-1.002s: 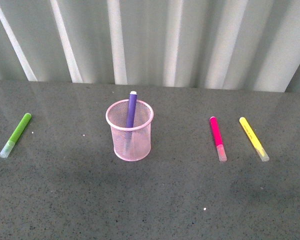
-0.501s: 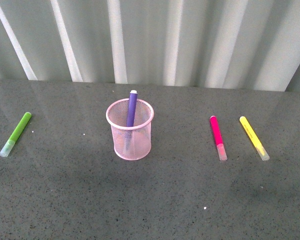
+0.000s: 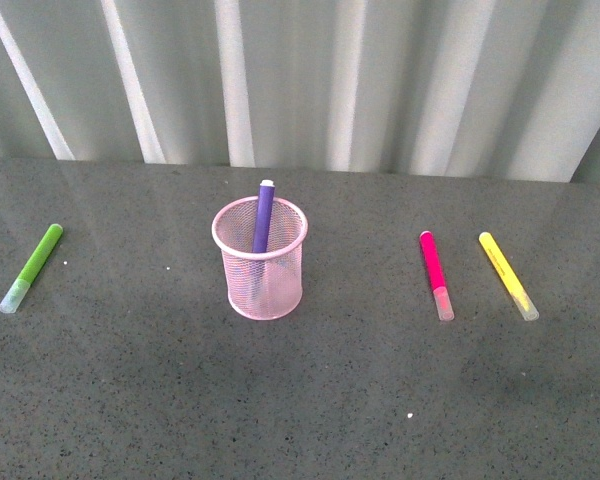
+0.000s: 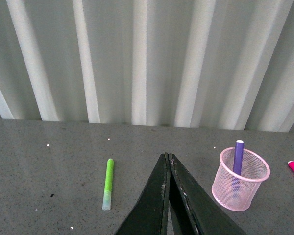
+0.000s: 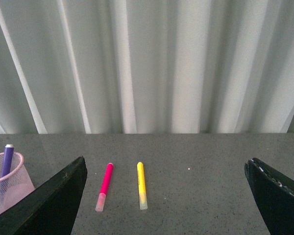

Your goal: Insert purple and pink pens into pink cup

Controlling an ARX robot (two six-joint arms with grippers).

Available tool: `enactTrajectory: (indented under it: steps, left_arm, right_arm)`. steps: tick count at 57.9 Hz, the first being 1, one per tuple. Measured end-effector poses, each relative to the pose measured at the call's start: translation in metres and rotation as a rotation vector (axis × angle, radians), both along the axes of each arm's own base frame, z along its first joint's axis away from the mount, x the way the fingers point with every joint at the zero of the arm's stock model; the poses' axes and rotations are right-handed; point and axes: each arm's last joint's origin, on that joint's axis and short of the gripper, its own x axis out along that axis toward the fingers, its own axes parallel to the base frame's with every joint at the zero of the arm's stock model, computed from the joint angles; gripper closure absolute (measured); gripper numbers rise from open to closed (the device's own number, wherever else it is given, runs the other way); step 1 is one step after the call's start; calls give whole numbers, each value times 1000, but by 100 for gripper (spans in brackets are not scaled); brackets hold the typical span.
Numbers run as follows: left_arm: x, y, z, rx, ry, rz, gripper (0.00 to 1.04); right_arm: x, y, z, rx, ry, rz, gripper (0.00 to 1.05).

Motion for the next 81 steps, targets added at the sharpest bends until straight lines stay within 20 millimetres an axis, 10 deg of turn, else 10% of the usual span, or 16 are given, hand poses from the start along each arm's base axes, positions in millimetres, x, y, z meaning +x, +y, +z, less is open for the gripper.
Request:
enactTrajectory:
  steps: [38, 69, 81]
  left_arm:
    - [-16, 0, -4, -1, 7, 0, 100]
    - [-16, 0, -4, 0, 7, 0, 6]
    - [-16, 0, -3, 2, 7, -1, 7]
  right_arm:
    - [0, 0, 0, 0, 0, 0, 7]
    - [0, 0, 0, 0, 0, 0, 7]
    - [24, -19, -1, 270, 527, -60, 7]
